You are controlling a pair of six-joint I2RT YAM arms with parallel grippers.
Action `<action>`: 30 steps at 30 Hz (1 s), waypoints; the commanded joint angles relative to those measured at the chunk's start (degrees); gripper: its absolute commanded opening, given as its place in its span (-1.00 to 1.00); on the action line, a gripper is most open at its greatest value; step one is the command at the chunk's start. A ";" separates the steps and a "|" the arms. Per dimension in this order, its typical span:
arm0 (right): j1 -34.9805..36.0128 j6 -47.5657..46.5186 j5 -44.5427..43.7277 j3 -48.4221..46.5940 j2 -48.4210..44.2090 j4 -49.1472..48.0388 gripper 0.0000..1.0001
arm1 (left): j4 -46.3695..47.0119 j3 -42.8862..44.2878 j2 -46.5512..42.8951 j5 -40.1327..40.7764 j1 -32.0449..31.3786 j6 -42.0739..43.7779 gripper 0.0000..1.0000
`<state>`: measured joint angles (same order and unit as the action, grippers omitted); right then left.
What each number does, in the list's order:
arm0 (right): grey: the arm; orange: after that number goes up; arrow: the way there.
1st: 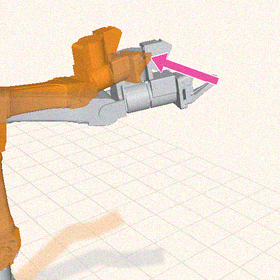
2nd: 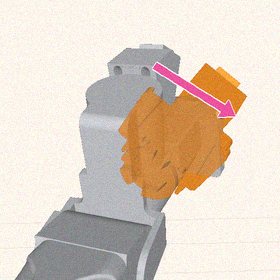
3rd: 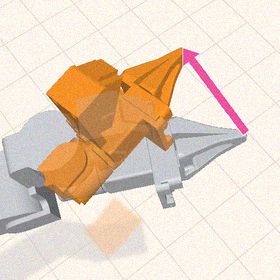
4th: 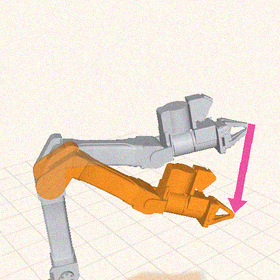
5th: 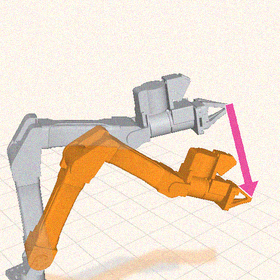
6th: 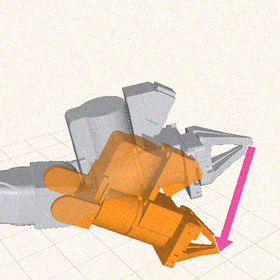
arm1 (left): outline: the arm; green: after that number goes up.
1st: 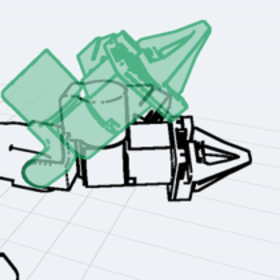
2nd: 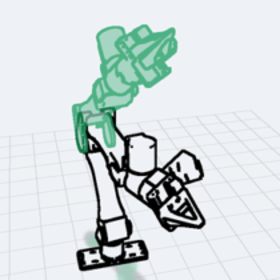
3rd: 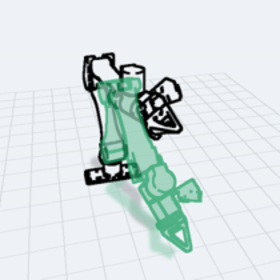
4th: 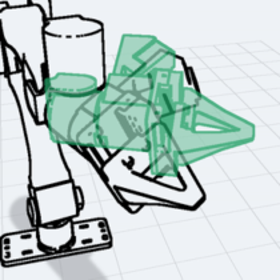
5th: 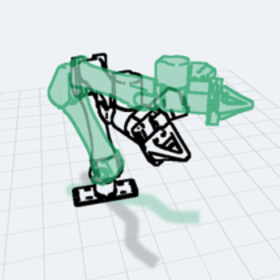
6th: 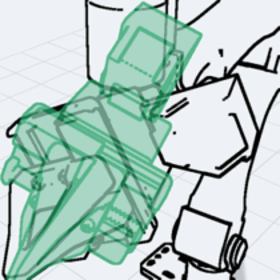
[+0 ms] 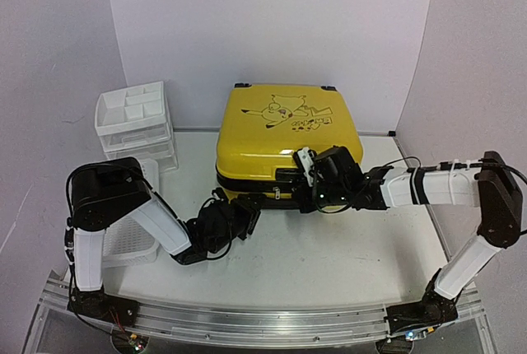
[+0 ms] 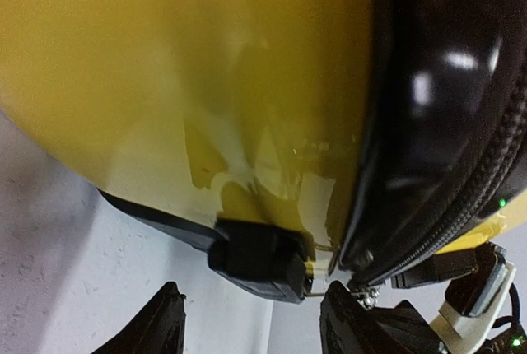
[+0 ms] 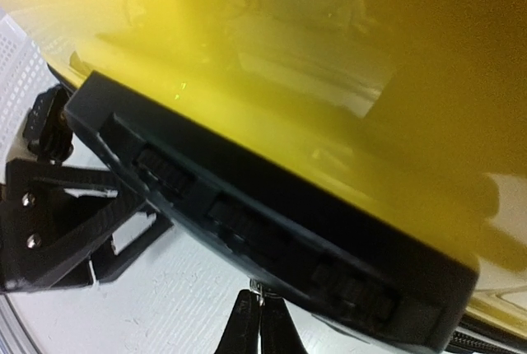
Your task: Open, take out, and arrange the luggage
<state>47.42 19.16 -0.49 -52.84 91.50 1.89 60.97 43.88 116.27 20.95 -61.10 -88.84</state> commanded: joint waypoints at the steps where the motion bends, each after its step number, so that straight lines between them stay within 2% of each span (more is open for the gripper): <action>1: 2.72 -3.33 8.80 -5.49 -2.05 4.03 -1.00 | 1.84 0.51 0.46 10.62 -1.25 4.62 0.10; 10: 3.28 -7.71 8.73 -6.24 -3.95 7.53 -1.00 | 9.51 5.47 6.41 10.35 -1.01 5.99 0.23; 12: 3.40 -8.32 8.40 -6.48 -4.05 9.37 -1.00 | 11.37 5.46 7.04 10.59 -0.50 6.59 0.14; 15: 3.68 -8.18 7.09 -5.68 -4.49 9.80 -1.00 | 13.52 5.87 7.32 10.24 0.16 9.30 -0.13; 17: 3.98 -8.44 5.17 -4.89 -5.07 9.80 -1.00 | 13.96 6.26 7.45 9.97 0.32 10.08 -0.23; 20: 4.14 -9.43 0.80 -4.55 -5.49 12.77 -1.00 | 16.39 6.13 7.90 10.31 0.68 9.88 -0.41; 22: 4.17 -9.00 -5.66 -3.41 -6.46 14.31 -1.00 | 16.70 5.77 7.73 10.62 0.98 9.26 -0.52; 25: 4.12 -6.36 -17.26 0.80 -9.55 13.26 -1.00 | 16.72 4.55 6.86 11.37 1.07 9.47 -0.60; 30: 4.13 -2.92 -28.91 4.41 -13.09 13.23 -1.00 | 16.77 3.24 6.60 12.57 1.51 9.22 -0.70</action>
<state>50.87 12.84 -15.73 -50.46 86.72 8.78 72.66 47.68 124.20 24.99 -63.13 -82.52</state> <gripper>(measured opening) 0.011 0.259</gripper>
